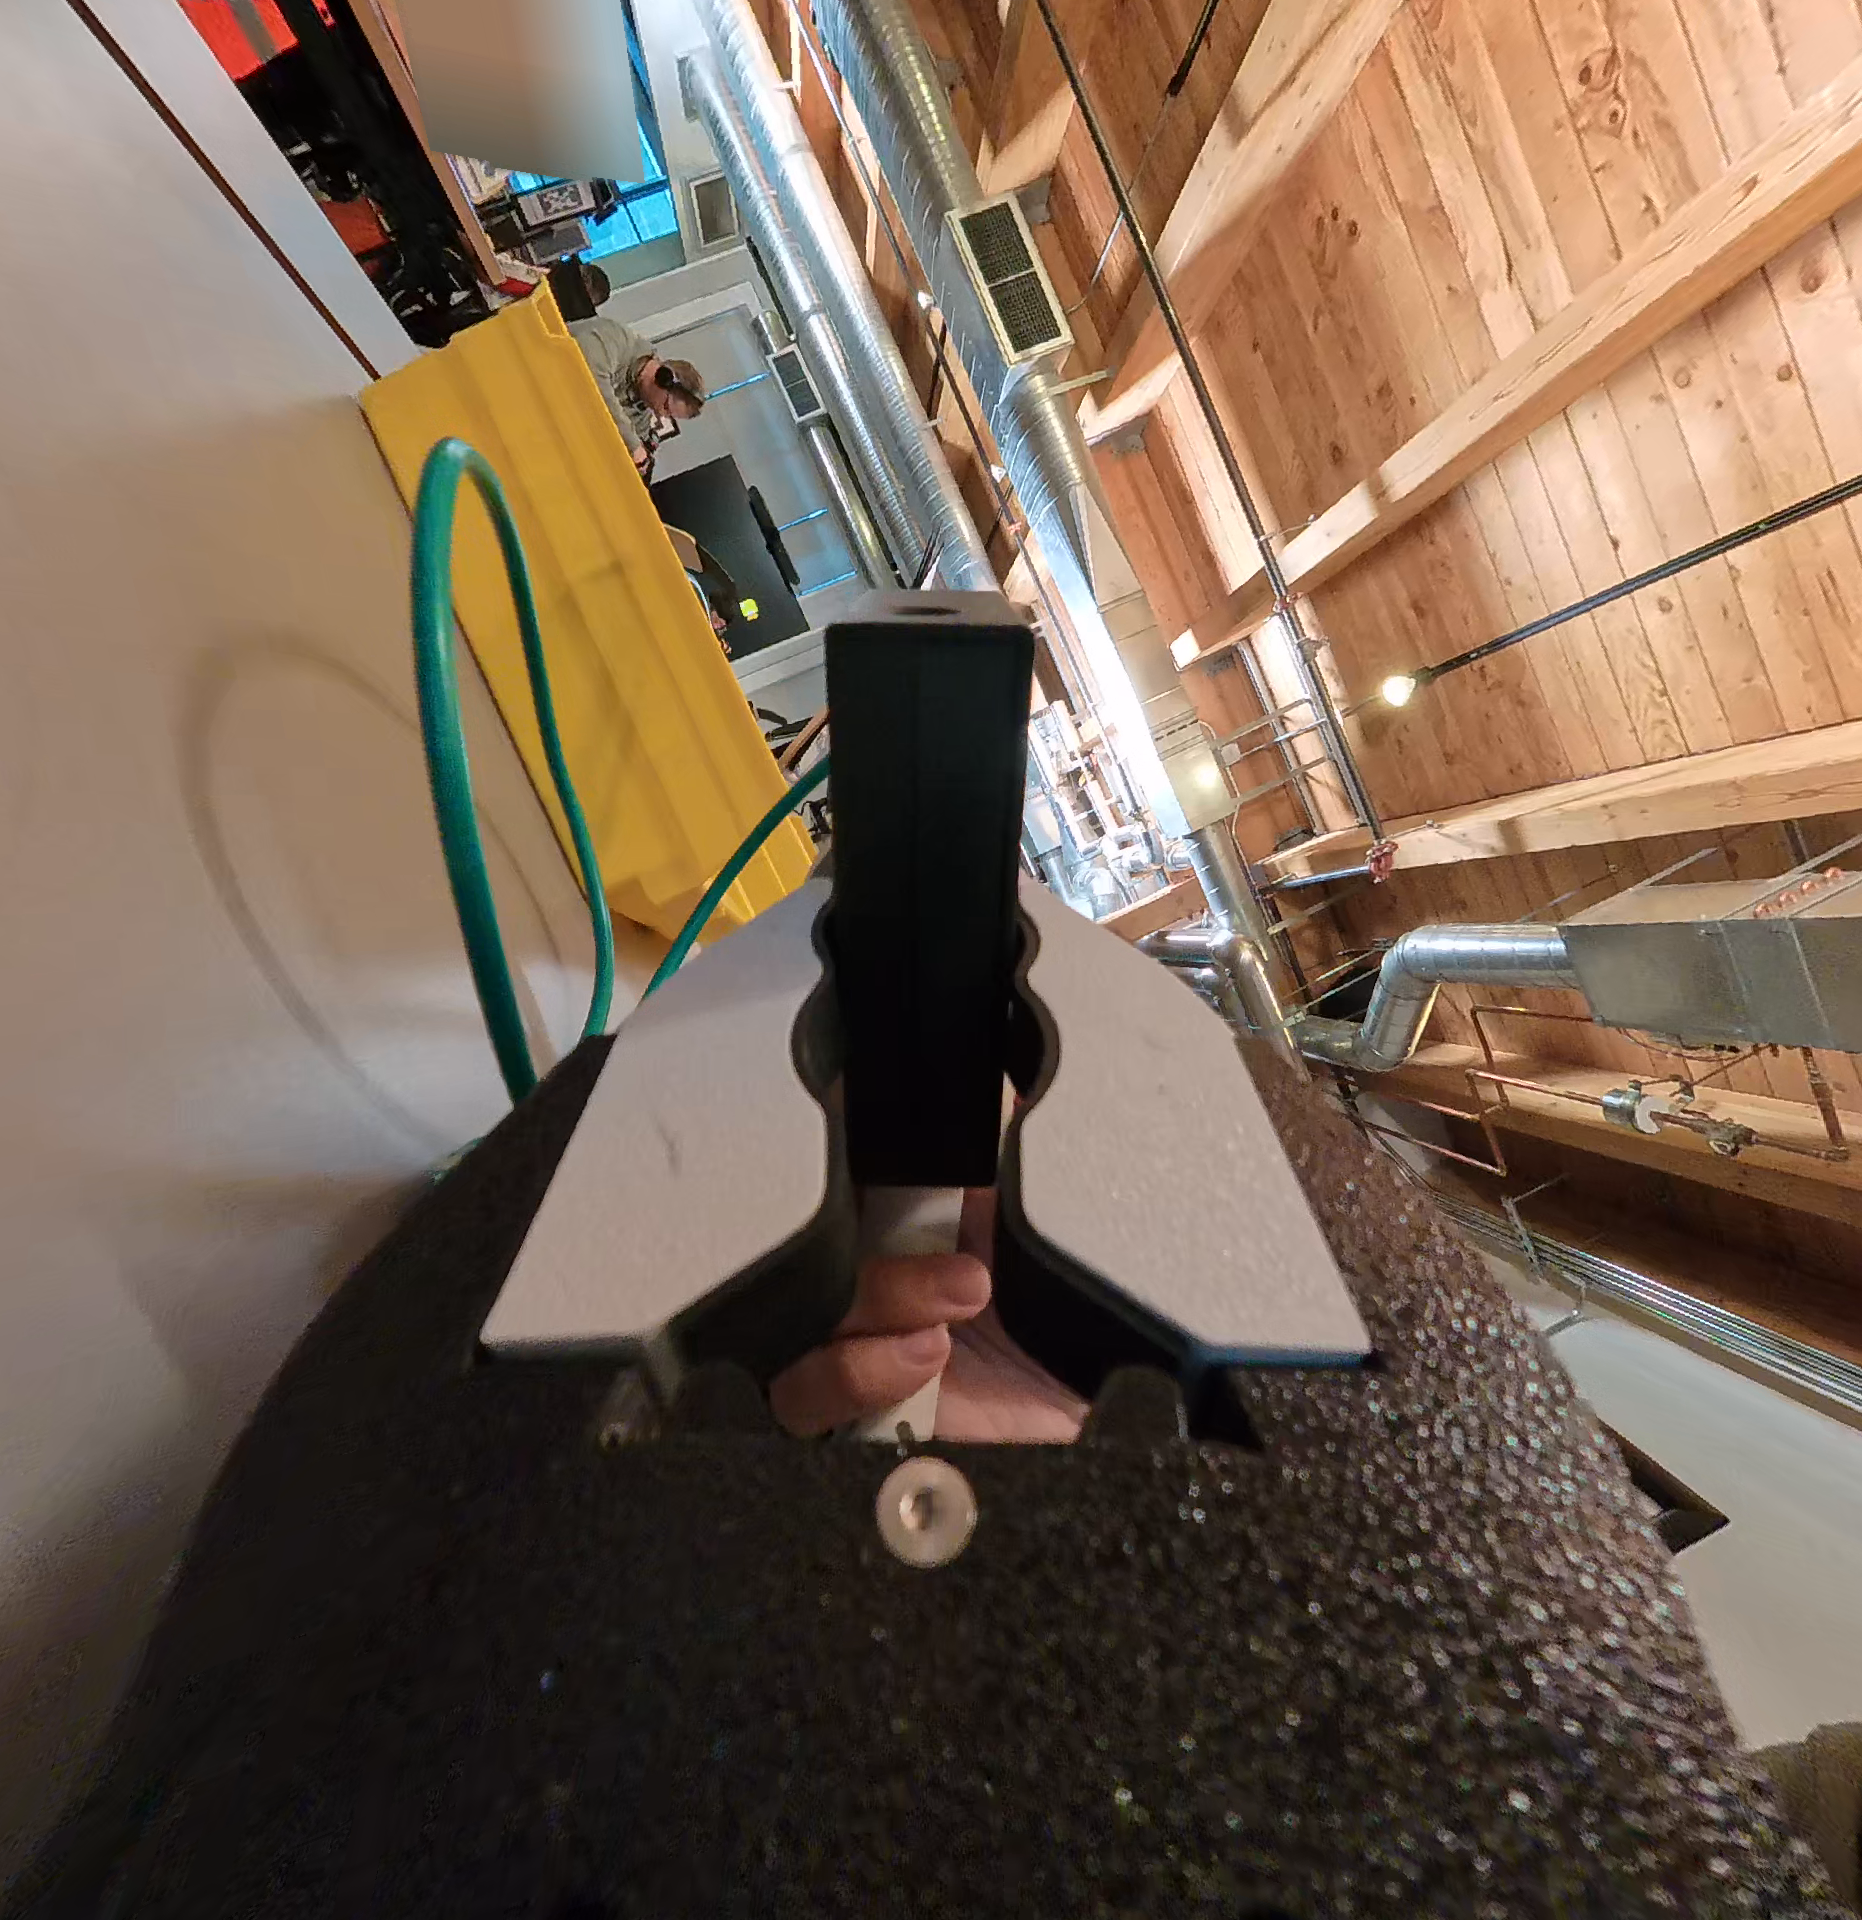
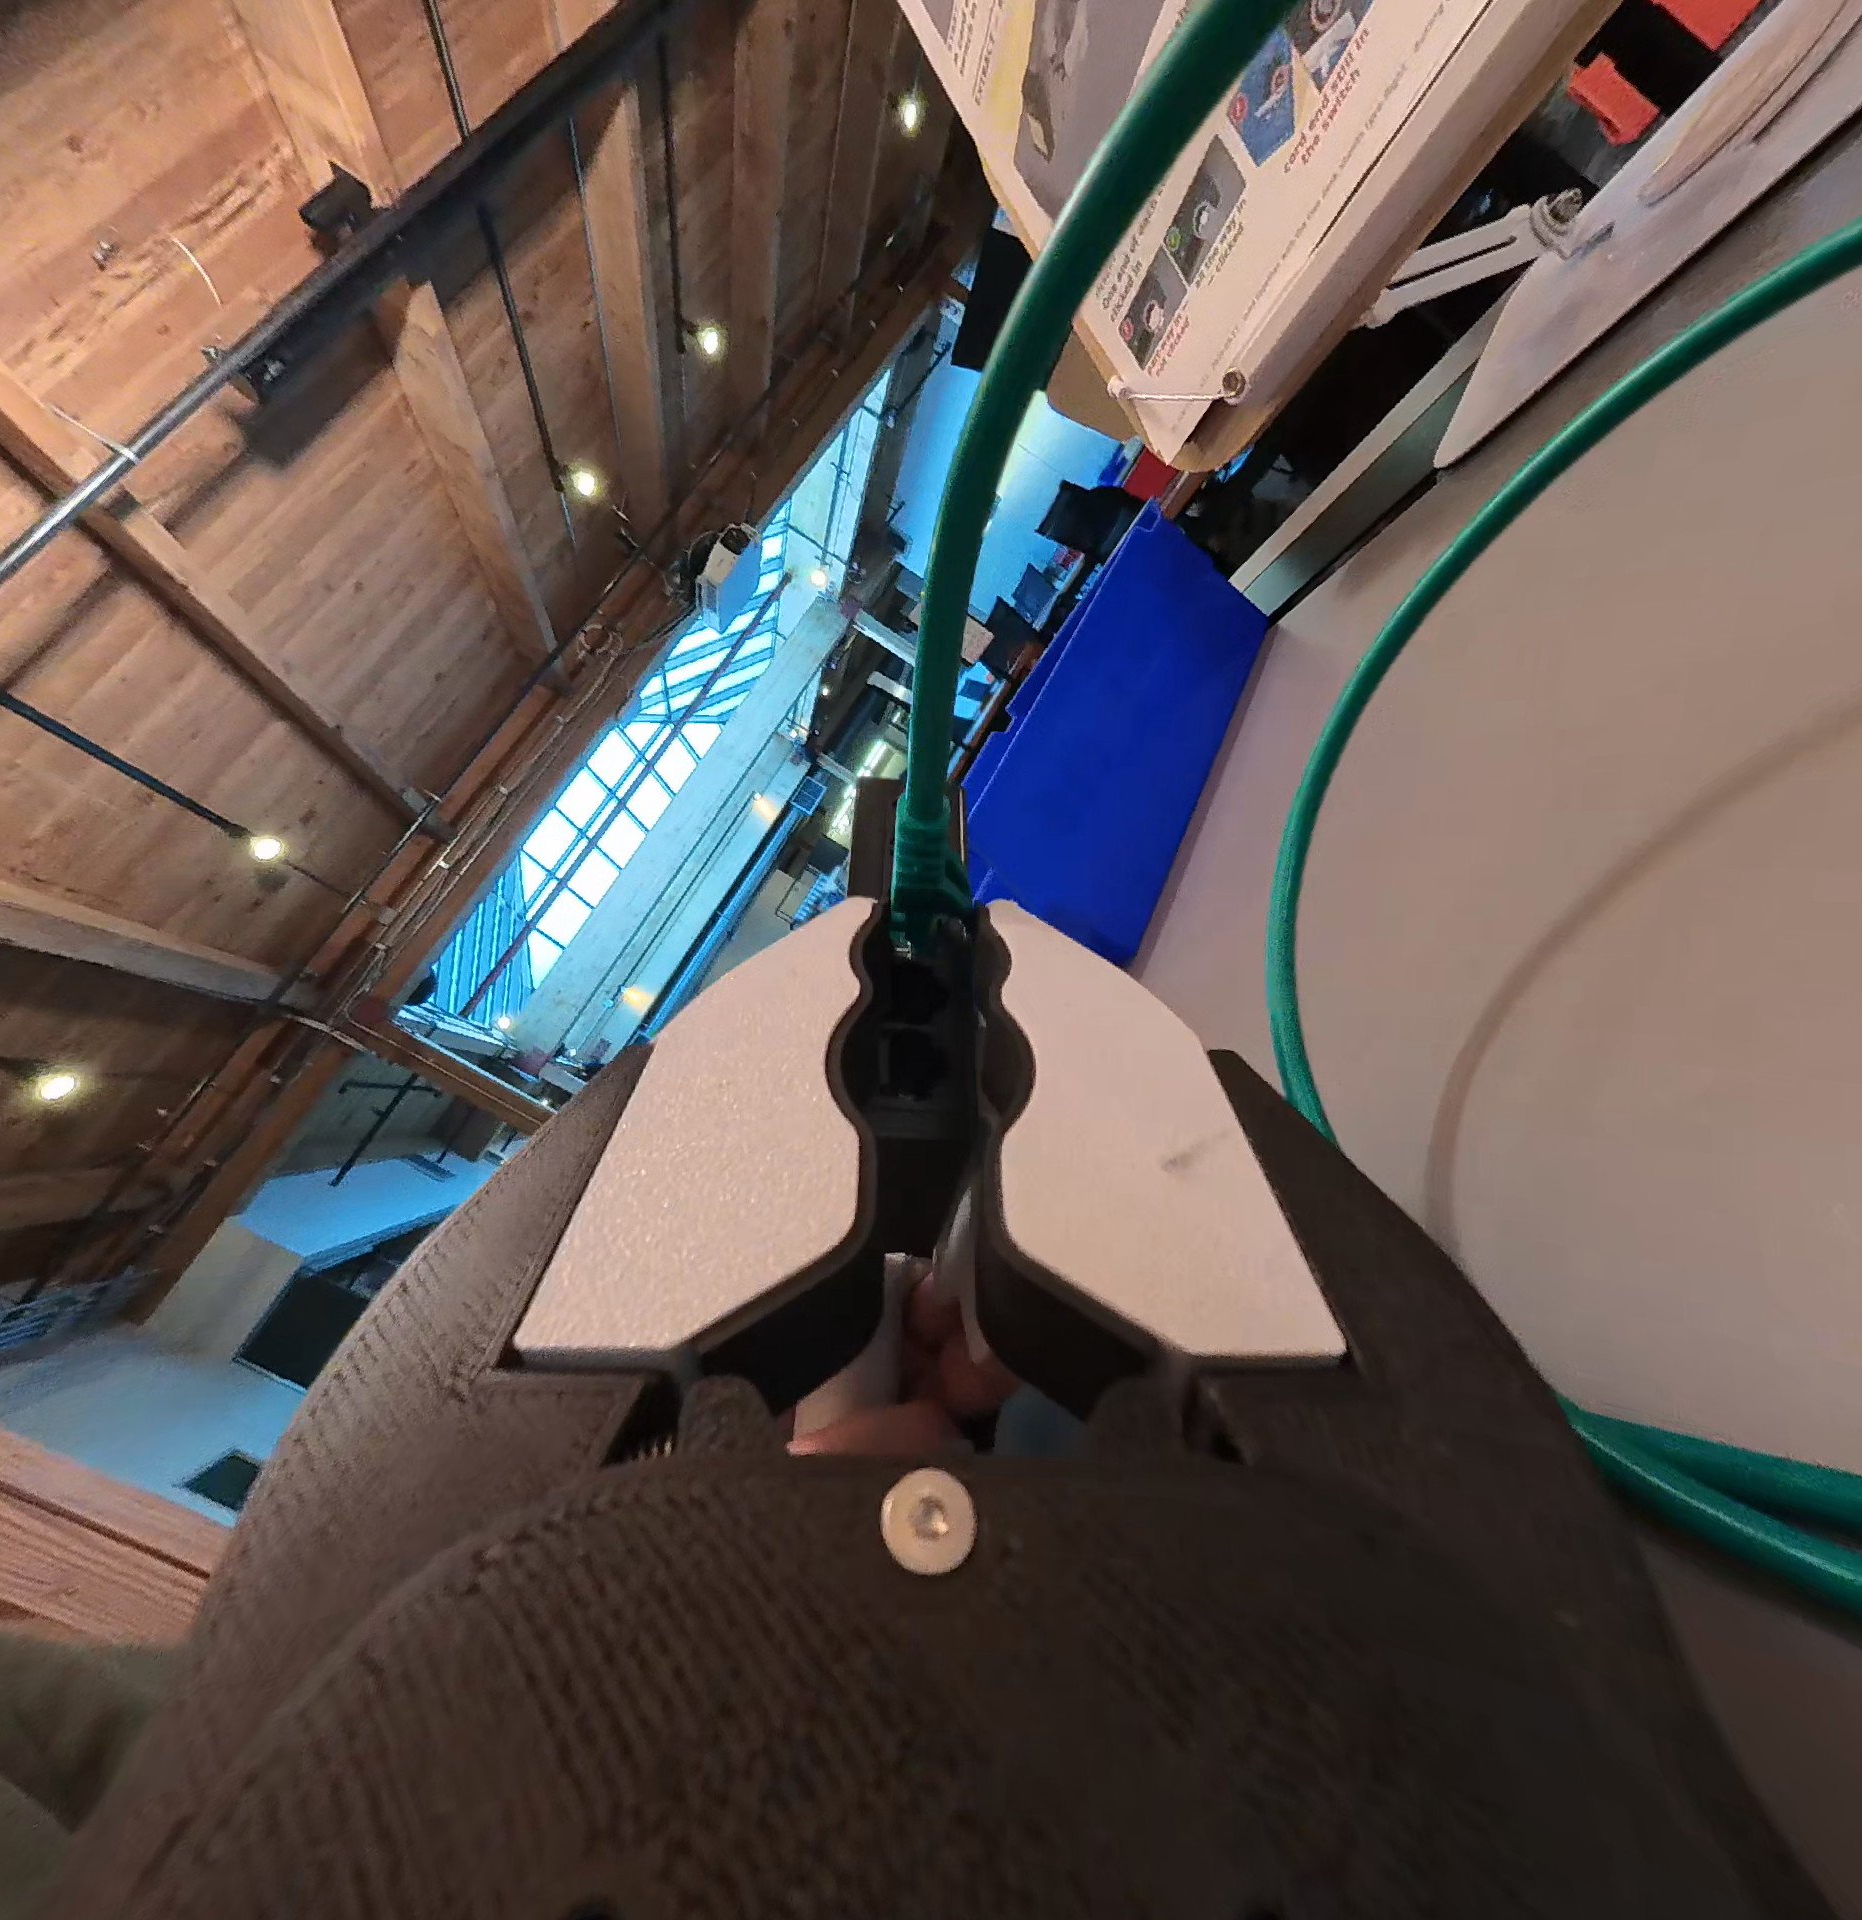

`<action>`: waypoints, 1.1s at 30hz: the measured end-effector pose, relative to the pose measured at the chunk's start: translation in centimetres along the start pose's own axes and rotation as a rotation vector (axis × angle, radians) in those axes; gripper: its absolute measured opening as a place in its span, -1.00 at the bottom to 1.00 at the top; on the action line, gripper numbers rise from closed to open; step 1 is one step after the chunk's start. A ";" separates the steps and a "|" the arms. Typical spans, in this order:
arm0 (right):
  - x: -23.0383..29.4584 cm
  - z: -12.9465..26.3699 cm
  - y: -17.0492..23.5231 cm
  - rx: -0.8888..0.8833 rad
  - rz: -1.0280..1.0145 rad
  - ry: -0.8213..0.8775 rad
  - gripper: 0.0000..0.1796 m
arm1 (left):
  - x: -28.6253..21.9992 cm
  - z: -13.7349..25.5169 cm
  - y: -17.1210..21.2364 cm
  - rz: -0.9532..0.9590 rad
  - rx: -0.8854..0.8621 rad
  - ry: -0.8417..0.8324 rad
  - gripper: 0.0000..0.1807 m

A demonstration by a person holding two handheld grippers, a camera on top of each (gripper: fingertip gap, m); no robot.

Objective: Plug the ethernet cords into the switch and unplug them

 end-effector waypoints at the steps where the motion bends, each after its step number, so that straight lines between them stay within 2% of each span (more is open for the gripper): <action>1: 0.0 0.0 0.0 -0.010 0.004 -0.005 -0.84 | 0.0 0.0 0.0 0.000 0.005 0.000 -0.70; 10: -0.1 0.2 0.1 -0.101 0.003 -0.007 -0.83 | 0.2 0.0 0.4 -0.034 0.068 -0.036 -0.70; 25: -0.1 0.4 0.2 -0.043 0.129 -0.062 -0.84 | 0.2 0.0 0.2 -0.145 0.087 -0.030 -0.70; 29: 0.3 0.4 0.1 -0.022 0.175 -0.057 -0.85 | 0.0 -0.1 0.2 -0.041 0.049 0.038 -0.69; 33: 0.1 0.6 0.1 -0.012 0.175 -0.054 -0.85 | 0.2 -0.1 0.3 -0.077 0.034 0.031 -0.69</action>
Point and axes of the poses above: each gripper's, where its closed fingertips meet, z back along the fingers, y out of its underside, x = y × z across the jaws, the point moved 1 cm from there along z, back along the fingers, and after that the axes turned 5 degrees about y, right-handed, at the moved point
